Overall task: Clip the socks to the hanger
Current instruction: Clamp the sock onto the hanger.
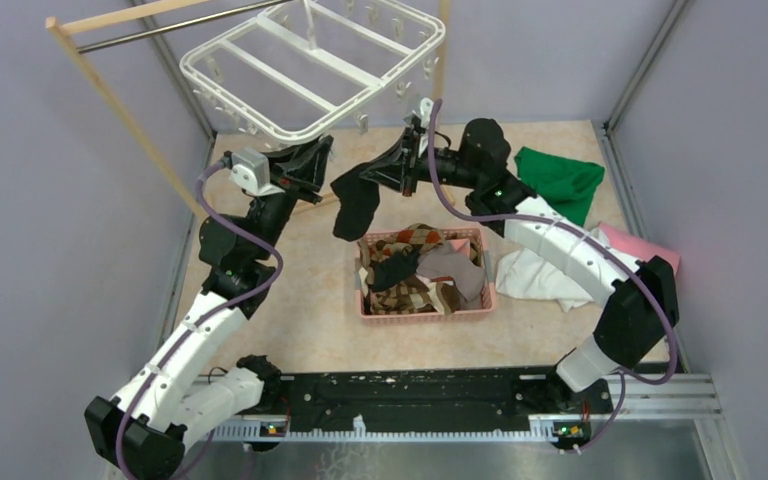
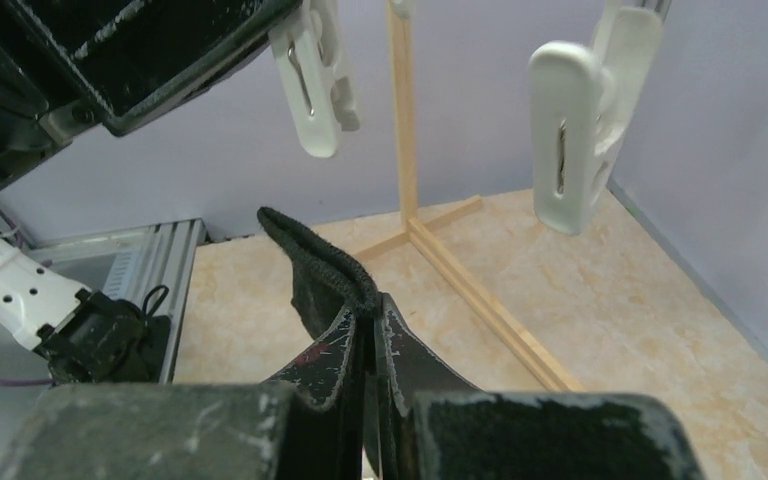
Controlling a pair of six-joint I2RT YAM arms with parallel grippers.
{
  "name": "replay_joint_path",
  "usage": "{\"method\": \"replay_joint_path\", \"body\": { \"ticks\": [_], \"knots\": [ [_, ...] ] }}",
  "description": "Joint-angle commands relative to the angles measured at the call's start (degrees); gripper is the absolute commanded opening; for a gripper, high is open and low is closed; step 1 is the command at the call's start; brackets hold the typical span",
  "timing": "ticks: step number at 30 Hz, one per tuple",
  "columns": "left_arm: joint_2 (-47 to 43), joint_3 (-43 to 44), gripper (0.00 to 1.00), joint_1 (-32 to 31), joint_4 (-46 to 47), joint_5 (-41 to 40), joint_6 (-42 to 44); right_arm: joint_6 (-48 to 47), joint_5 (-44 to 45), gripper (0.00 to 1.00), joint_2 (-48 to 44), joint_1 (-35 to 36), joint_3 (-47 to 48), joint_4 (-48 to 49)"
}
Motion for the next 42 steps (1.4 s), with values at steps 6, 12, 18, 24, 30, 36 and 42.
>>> {"method": "replay_joint_path", "body": {
  "ticks": [6, 12, 18, 24, 30, 36, 42],
  "knots": [
    [-0.6, 1.2, 0.18, 0.2, 2.5, 0.4, -1.4, 3.1, 0.8, 0.0, 3.4, 1.3, 7.6, 1.3],
    [-0.5, 1.1, 0.18, 0.2, 2.9, 0.5, -1.8, 5.2, 0.7, 0.0, 6.2, 1.8, 10.9, 1.5],
    [-0.7, 1.0, 0.18, 0.2, 3.0, 0.6, -1.9, 6.1, 1.1, 0.0, 7.9, 2.3, 13.4, 1.8],
    [-0.7, 0.8, 0.18, 0.2, 3.0, 0.6, -1.6, 7.1, 0.8, 0.0, 8.7, 2.3, 14.4, 3.5],
    [-0.8, 0.6, 0.18, 0.2, 3.0, 0.4, -1.0, 6.9, -1.1, 0.0, 8.0, 2.3, 13.6, 5.5],
    [-0.7, 1.0, 0.18, 0.3, 3.1, 0.7, -0.6, 4.6, -2.3, 0.0, 6.7, 2.2, 11.8, 5.2],
    [-0.9, 1.1, 0.18, 0.2, 3.1, 1.1, -0.6, 4.7, -3.7, 0.0, 5.8, 1.4, 10.7, 5.5]
  ]
}}
